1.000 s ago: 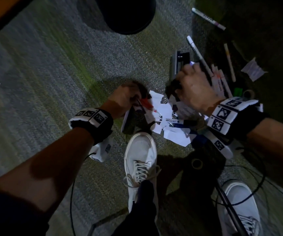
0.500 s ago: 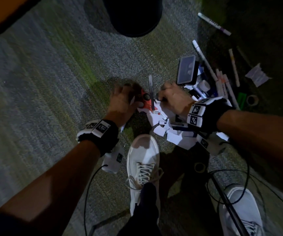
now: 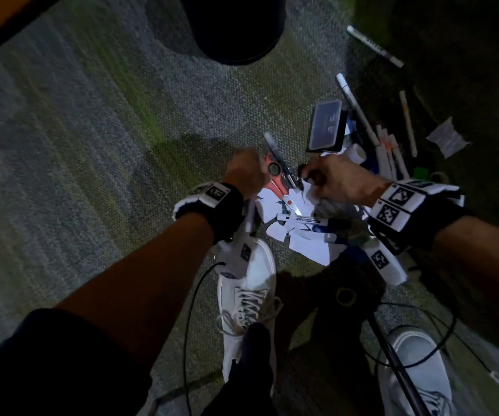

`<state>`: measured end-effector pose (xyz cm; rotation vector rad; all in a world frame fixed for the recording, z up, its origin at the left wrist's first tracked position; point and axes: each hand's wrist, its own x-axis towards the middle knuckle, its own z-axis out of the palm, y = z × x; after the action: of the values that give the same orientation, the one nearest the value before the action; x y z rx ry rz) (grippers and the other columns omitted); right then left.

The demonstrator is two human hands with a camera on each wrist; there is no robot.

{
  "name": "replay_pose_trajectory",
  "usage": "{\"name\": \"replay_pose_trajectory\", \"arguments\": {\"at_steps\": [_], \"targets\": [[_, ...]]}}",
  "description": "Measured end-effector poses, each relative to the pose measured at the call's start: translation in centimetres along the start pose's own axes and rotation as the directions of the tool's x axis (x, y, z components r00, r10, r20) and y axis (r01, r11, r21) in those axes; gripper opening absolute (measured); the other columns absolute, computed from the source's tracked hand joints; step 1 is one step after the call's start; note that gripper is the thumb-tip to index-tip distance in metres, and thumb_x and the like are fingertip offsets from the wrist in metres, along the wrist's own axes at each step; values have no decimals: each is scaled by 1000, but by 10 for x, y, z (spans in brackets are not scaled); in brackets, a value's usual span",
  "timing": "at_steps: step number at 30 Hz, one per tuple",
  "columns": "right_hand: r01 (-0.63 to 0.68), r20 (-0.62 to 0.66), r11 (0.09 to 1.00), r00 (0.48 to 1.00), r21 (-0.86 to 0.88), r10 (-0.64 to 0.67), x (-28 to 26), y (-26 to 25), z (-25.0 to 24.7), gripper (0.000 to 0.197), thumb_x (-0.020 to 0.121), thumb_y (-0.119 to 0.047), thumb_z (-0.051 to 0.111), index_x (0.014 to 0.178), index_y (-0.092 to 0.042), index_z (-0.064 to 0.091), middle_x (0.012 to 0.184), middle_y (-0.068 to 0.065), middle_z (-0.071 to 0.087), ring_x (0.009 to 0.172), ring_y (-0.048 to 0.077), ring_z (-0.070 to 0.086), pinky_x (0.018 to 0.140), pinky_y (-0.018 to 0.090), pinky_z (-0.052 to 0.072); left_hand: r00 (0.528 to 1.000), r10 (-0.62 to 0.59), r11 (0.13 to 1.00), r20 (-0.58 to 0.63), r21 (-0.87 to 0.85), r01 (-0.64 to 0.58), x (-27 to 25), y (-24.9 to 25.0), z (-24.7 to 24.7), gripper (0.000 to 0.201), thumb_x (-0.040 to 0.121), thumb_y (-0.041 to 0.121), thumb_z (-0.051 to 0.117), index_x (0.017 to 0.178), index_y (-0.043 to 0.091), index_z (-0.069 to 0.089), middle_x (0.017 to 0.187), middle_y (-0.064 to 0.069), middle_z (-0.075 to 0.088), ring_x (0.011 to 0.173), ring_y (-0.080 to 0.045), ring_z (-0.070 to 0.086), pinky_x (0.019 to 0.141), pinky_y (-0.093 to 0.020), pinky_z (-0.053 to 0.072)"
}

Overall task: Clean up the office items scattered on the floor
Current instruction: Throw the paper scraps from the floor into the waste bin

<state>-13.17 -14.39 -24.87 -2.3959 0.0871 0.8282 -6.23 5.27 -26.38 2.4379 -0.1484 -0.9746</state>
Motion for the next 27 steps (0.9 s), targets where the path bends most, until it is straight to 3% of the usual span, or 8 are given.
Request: {"name": "replay_pose_trajectory", "arguments": {"at_steps": [2, 4, 10, 13, 16, 19, 22, 27], "targets": [[38, 3, 996, 999, -81, -38, 0, -1, 9, 44, 66, -20, 79, 107, -16, 65, 97, 3, 65, 94, 27, 63, 79, 33, 52, 997, 80, 994, -4, -79, -80, 0, 4, -4, 4, 81, 1, 69, 78, 3, 70, 80, -12, 70, 78, -24, 66, 71, -30, 53], [40, -21, 985, 999, -168, -44, -2, -3, 22, 57, 63, -27, 79, 115, -17, 59, 111, 7, 55, 105, 28, 52, 84, 34, 46, 990, 116, 976, -83, -175, -129, 4, 2, -6, 29, 74, -10, 67, 61, 14, 62, 62, -2, 62, 60, -17, 60, 59, -26, 48], [-20, -174, 962, 984, -271, -29, -9, -7, 46, 44, 68, -13, 71, 110, -7, 60, 117, 17, 45, 110, 36, 43, 88, 41, 46, 966, 240, 957, -98, 189, -219, -2, -4, -5, 23, 59, 14, 59, 79, 23, 67, 92, -9, 68, 91, -31, 64, 91, -43, 49], [-42, -162, 994, 986, -97, 26, -8, -11, 50, 19, 72, -7, 64, 90, -3, 67, 106, 19, 54, 99, 35, 54, 76, 31, 45, 939, 337, 886, -67, 359, -293, -22, -10, 0, 13, 73, 17, 66, 86, 15, 65, 100, -12, 62, 101, -35, 55, 96, -41, 35], [-69, -181, 990, 979, 120, 90, -12, -8, 41, 16, 71, -4, 62, 78, -17, 68, 83, 11, 66, 77, 28, 65, 65, 26, 50, 948, 314, 893, -60, 359, -273, -37, -17, 12, 49, 67, 37, 78, 105, 12, 60, 110, -11, 56, 109, -36, 50, 98, -44, 38], [-103, -194, 943, 966, 315, 171, -14, 4, 19, 12, 75, -9, 72, 81, -19, 68, 82, 13, 70, 76, 27, 65, 72, 37, 56, 976, 199, 883, -94, 448, -137, -44, -17, 25, 83, 54, 50, 86, 117, 11, 49, 119, -10, 50, 114, -36, 47, 98, -51, 44], [-120, -231, 794, 921, 596, 313, -21, 17, -4, 18, 69, -2, 81, 82, -11, 72, 83, 16, 74, 76, 30, 70, 73, 50, 60, 975, 143, 921, -171, 384, -68, -45, -10, 29, 87, 51, 45, 90, 117, 10, 45, 120, -10, 50, 113, -33, 49, 94, -51, 47], [-83, -208, 824, 949, 560, 237, -44, 31, -25, 17, 78, -1, 78, 94, -2, 71, 47, -19, 60, 43, -9, 51, 50, 9, 42, 989, -24, 976, -147, 208, 55, -35, 3, 23, 69, 66, 27, 88, 117, 8, 45, 121, -13, 59, 118, -36, 55, 97, -54, 44]]}}
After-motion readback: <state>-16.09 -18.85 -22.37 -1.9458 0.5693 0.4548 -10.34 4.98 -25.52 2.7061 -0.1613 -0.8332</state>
